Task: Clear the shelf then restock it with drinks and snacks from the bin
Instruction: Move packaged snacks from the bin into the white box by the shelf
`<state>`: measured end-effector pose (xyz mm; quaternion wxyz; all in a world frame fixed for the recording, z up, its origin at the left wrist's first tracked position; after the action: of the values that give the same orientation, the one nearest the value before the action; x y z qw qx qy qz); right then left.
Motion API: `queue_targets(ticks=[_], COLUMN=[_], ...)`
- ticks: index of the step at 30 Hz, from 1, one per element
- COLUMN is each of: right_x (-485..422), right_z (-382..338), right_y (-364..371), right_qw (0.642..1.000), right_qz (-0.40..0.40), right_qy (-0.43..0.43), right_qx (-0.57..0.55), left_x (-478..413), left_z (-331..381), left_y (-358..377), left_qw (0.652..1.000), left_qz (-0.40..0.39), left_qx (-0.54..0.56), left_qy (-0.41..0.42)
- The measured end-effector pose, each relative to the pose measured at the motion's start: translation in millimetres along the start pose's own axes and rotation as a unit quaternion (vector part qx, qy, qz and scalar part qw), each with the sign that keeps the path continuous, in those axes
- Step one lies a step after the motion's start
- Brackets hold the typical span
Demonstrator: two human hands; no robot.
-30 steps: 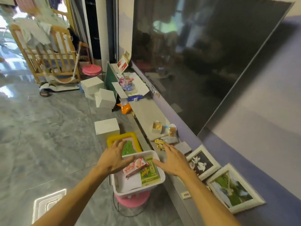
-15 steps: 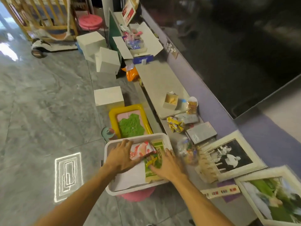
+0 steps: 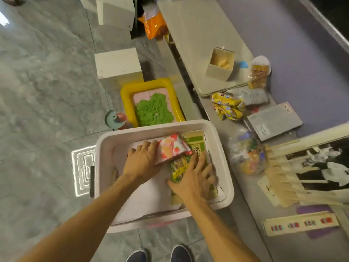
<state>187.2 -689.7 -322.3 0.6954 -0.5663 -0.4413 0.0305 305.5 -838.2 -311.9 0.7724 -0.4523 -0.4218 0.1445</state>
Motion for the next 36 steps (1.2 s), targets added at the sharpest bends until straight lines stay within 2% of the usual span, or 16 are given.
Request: queue_targets(ticks=[7, 11, 17, 22, 26, 31, 36], right_x=[34.0, 77.2, 161.5, 254.0, 336.6, 433.3, 518.5], right_z=[-3.6, 1.5, 22.9, 38.9, 63.2, 111.2, 179.5], right_y=[-49.2, -127.2, -274.9, -377.3, -426.7, -454.5, -451.3], right_qw=[0.999, 0.997, 0.988, 0.976, 0.967, 0.958, 0.939], right_qz=[-0.004, 0.016, 0.102, 0.170, 0.214, 0.258, 0.305], right_qy=[-0.038, -0.061, -0.081, -0.090, -0.073, -0.012, 0.083], right_qx=[-0.024, -0.040, -0.081, -0.099, -0.118, -0.126, -0.137], left_x=[53.5, 108.5, 202.8, 288.1, 352.4, 417.7, 464.6], left_z=[-8.1, 6.2, 62.6, 113.0, 153.0, 204.1, 276.4], left_y=[-49.7, -128.1, -276.7, -377.1, -429.7, -461.4, -455.0], left_qw=[0.998, 0.991, 0.972, 0.963, 0.959, 0.949, 0.930], left_qz=[0.027, 0.072, 0.167, 0.211, 0.228, 0.230, 0.204], left_qx=[0.049, 0.098, 0.162, 0.165, 0.145, 0.128, 0.112], left_qy=[-0.030, -0.049, -0.039, 0.010, 0.082, 0.176, 0.283])
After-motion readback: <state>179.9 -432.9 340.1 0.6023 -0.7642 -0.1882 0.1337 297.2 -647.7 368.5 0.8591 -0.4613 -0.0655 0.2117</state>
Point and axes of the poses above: each hand's wrist, its own x-axis away from the middle knuckle, its own y-axis out of the palm, z = x × y, the point moved 8 cm from there along -x, towards the middle knuckle, and after that the axes turned 8 degrees about -z, right-handed, at the moved point
